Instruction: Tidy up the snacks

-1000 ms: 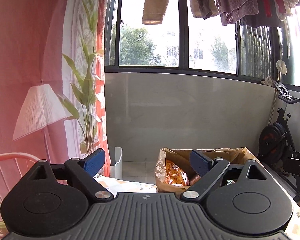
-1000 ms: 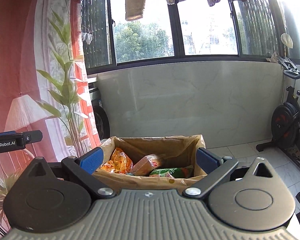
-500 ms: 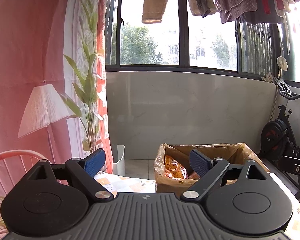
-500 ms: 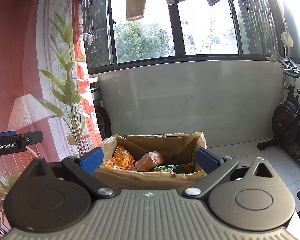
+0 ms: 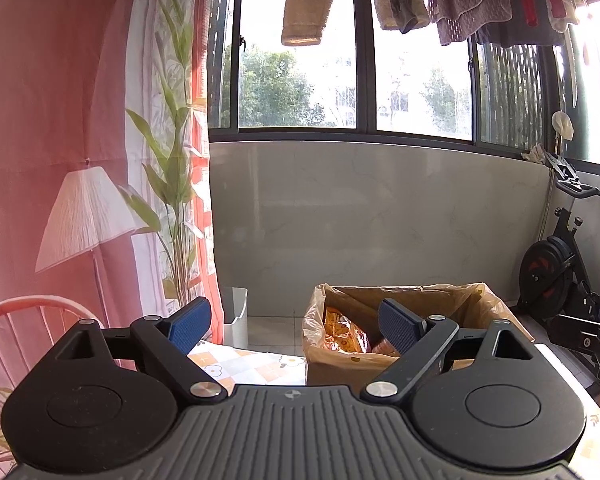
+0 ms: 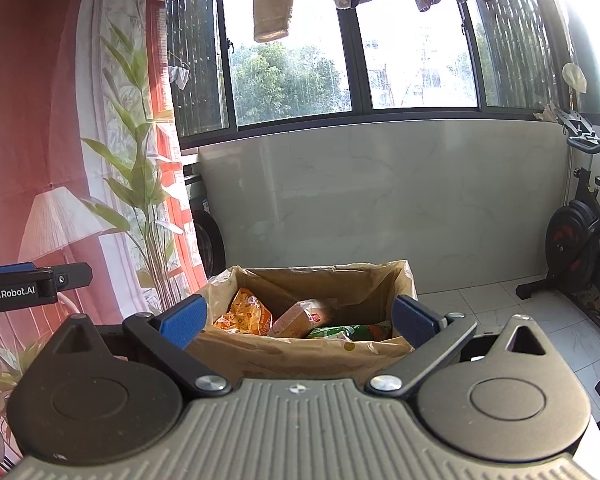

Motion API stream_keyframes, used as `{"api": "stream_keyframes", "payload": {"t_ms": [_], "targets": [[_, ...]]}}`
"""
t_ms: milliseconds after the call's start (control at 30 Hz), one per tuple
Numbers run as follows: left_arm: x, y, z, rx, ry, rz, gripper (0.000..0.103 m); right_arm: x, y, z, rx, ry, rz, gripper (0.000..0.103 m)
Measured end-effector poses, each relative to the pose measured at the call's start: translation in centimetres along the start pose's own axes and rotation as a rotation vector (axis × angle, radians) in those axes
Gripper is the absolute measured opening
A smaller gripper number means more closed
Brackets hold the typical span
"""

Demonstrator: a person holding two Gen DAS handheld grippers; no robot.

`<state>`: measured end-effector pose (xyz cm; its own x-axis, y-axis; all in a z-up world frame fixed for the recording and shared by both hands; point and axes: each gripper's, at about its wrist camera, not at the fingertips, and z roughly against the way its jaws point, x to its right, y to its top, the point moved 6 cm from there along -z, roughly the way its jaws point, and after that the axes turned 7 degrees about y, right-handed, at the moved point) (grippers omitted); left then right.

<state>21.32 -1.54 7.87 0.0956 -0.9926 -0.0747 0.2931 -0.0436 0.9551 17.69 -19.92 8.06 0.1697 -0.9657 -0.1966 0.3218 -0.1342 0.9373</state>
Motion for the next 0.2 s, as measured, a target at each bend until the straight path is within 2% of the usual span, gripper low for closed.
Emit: {"api": "stream_keyframes", "payload": {"t_ms": [200], "targets": [[-0.14, -0.11, -0.09, -0.002, 0.003, 0.005, 0.092, -0.10, -0.20, 0.18, -0.004, 0.000, 0.001, 0.101]]}}
